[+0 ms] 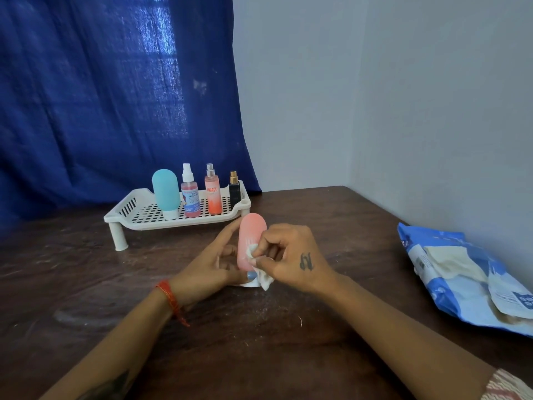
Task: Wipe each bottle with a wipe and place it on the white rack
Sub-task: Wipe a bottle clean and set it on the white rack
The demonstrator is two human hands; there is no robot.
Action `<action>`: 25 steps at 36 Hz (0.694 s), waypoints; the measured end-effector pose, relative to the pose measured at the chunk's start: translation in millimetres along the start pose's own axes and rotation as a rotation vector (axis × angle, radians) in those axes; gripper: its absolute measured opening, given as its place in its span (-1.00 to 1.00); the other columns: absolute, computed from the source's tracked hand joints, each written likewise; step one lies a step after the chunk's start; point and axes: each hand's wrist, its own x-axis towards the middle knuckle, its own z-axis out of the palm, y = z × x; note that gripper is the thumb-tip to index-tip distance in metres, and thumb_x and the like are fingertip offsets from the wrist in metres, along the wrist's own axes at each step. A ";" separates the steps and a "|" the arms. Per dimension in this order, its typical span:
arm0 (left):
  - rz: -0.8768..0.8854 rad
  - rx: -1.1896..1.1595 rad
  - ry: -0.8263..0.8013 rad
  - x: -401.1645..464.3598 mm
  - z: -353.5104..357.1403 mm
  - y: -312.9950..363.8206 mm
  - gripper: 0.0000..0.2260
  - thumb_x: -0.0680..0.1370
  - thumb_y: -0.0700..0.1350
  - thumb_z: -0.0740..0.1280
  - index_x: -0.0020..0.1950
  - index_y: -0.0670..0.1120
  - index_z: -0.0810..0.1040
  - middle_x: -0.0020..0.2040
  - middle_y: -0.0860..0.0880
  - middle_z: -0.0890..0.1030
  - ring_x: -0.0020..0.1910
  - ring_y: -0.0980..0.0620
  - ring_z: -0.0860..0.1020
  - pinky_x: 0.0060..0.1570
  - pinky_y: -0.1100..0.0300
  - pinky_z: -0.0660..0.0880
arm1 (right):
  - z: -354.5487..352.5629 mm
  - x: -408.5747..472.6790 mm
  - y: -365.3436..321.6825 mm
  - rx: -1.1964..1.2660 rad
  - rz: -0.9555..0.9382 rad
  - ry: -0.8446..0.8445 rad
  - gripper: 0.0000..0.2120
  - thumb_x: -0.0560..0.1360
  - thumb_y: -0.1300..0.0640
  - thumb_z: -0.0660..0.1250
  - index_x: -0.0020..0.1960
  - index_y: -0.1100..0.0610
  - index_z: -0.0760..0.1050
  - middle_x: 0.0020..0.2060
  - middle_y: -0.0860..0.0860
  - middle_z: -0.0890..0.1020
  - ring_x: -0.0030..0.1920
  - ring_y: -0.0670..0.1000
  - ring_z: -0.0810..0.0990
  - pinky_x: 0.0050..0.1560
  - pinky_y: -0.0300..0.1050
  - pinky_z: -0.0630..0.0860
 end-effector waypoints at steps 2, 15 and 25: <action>0.003 -0.017 0.000 -0.6 0.0 -0.1 -0.13 0.38 -0.34 0.46 0.50 0.17 0.09 0.24 -0.05 0.54 0.18 -0.01 0.57 0.14 0.05 0.54 | 3.4 1.0 -1.2 -0.026 -0.043 0.051 -0.94 0.33 0.24 0.47 -0.20 0.17 0.64 -0.25 -0.03 0.65 -0.30 -0.25 0.51 -0.23 -0.50 0.41; 0.003 0.034 0.006 -0.2 1.1 0.8 -0.15 0.40 -0.33 0.46 0.49 0.20 0.10 0.25 -0.02 0.51 0.17 -0.01 0.56 0.12 0.07 0.56 | -4.3 2.0 4.7 0.027 0.037 0.038 -0.94 0.30 0.29 0.49 -0.26 0.18 0.64 -0.31 -0.12 0.59 -0.37 -0.19 0.54 -0.31 -0.47 0.41; 0.011 0.005 -0.003 -0.4 0.8 0.0 -0.15 0.32 -0.24 0.49 0.46 0.21 0.15 0.25 -0.06 0.54 0.19 -0.01 0.56 0.18 -0.01 0.52 | 4.4 5.0 -1.9 -0.054 -0.113 0.224 -0.91 0.38 0.16 0.42 -0.15 0.17 0.63 -0.21 0.02 0.65 -0.21 -0.18 0.54 -0.20 -0.45 0.45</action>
